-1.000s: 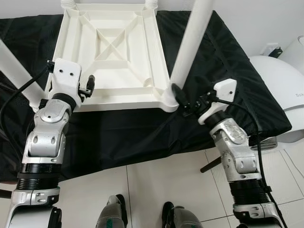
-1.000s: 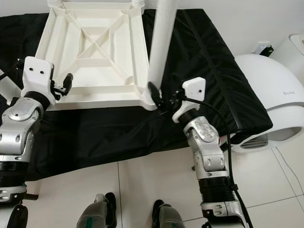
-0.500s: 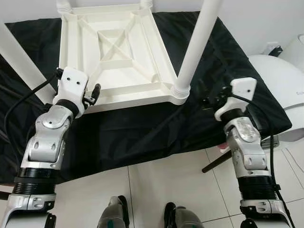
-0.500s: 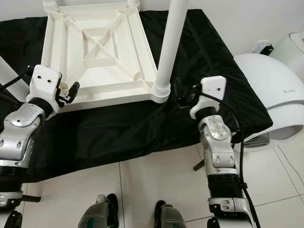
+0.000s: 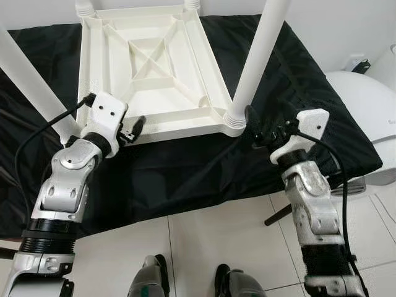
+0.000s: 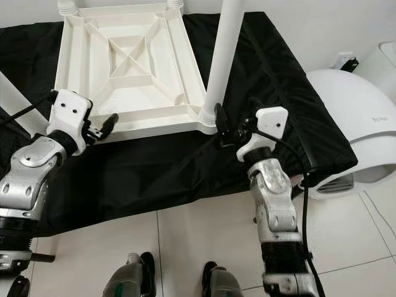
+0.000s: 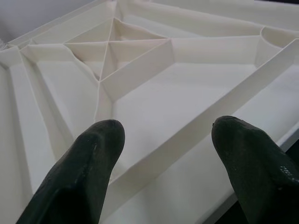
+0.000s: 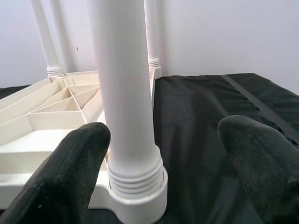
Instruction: Building children table
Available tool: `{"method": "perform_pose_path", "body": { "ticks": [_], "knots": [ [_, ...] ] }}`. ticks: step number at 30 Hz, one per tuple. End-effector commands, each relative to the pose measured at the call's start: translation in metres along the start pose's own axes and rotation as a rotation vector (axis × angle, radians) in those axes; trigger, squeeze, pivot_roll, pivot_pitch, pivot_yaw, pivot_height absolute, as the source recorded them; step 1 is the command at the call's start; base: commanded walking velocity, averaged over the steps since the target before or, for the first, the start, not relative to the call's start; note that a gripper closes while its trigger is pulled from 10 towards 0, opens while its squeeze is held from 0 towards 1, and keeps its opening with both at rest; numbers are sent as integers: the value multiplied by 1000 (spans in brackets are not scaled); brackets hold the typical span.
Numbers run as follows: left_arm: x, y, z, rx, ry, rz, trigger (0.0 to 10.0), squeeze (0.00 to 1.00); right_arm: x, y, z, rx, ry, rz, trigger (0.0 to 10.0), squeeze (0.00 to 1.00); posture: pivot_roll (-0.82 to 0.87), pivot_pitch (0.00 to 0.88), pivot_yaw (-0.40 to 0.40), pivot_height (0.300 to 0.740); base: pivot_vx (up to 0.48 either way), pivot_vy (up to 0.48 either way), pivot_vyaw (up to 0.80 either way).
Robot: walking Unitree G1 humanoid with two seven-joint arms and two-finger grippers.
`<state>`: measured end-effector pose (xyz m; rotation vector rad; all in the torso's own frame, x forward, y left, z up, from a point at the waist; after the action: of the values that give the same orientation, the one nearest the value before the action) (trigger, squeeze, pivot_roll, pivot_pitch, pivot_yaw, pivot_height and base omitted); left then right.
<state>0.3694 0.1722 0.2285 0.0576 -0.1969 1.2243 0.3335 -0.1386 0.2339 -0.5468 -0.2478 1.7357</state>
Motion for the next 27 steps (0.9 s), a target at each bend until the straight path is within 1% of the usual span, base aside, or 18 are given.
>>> {"method": "perform_pose_path", "body": {
  "ticks": [1, 3, 5, 6, 9, 10, 11, 13, 14, 15, 16, 17, 18, 21, 22, 24, 27],
  "knots": [
    [-1, 3, -2, -15, 44, 12, 10000, 0, 4, 5, 1, -1, 4, 7, 10000, 0, 11, 193, 15, 740, 0, 0, 0],
    [-1, 3, -2, -15, 44, 12, 10000, 0, 4, 5, 1, -1, 4, 7, 10000, 0, 11, 193, 15, 740, 0, 0, 0],
    [-3, 5, 0, -40, 103, 33, 10000, 0, 8, 9, -2, 12, 8, 7, 10000, 0, 11, 194, 11, 740, 0, 0, 0],
    [-7, 6, -1, -53, 119, 28, 10000, 0, 10, 11, -4, 18, 12, 7, 10000, 0, 11, 193, 7, 740, 0, 0, 0],
    [-7, 6, -1, -53, 119, 28, 10000, 0, 10, 11, -4, 18, 12, 7, 10000, 0, 11, 193, 7, 740, 0, 0, 0],
    [-15, 6, -2, -56, 121, 0, 10000, 0, 11, 12, -6, 26, 14, 5, 10000, 0, 15, 192, -1, 740, 0, 0, 0],
    [-29, 5, -3, -60, 83, -70, 10000, 0, 17, 17, -10, 40, 11, 21, 10000, 0, 25, 191, -6, 740, 0, 0, 0],
    [-46, 3, -4, -61, 24, -163, 10000, 0, 23, 22, -16, 56, 7, 41, 10000, 0, 26, 191, -4, 740, 0, 0, 0],
    [-46, 3, -4, -61, 24, -163, 10000, 0, 23, 22, -16, 56, 7, 41, 10000, 0, 26, 191, -4, 740, 0, 0, 0],
    [-52, 0, -4, -56, 0, -203, 10000, 0, 25, 25, -18, 63, 9, 45, 10000, 0, 25, 190, -3, 740, 0, 0, 0],
    [-52, 0, -4, -56, 0, -203, 10000, 0, 25, 25, -18, 63, 9, 45, 10000, 0, 25, 190, -3, 740, 0, 0, 0],
    [-58, -3, -4, -53, -15, -244, 10000, 0, 25, 27, -20, 72, 11, 36, 10000, 0, 22, 188, -1, 740, 0, 0, 0],
    [-58, -3, -4, -53, -15, -244, 10000, 0, 25, 27, -20, 72, 11, 36, 10000, 0, 22, 188, -1, 740, 0, 0, 0],
    [-74, -12, -2, -47, -54, -351, 10000, 0, 25, 34, -25, 93, 8, 8, 10000, 0, 5, 185, 15, 740, 0, 0, 0],
    [-74, -12, -2, -47, -54, -351, 10000, 0, 25, 34, -25, 93, 8, 8, 10000, 0, 5, 185, 15, 740, 0, 0, 0],
    [-80, -17, -2, -44, -70, -393, 10000, 0, 26, 37, -25, 100, 7, -8, 10000, 0, 0, 183, 20, 740, 0, 0, 0],
    [-83, -18, -3, -41, -76, -411, 10000, 0, 26, 38, -25, 101, 5, -12, 10000, 0, 0, 183, 20, 740, 0, 0, 0]
  ]
}}
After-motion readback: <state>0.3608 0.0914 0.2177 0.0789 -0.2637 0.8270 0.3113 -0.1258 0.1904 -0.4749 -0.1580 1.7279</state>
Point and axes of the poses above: a point about 5 cm out from each wrist's last joint towards the gripper, its own y axis pointing back from the gripper into the wrist, its own z axis along the axis of the wrist's last joint, x = y × z, the point moved 4 cm from there along -y, pointing out of the wrist towards the gripper, and after that the axes turned 12 degrees about y, right-handed, at the moved point
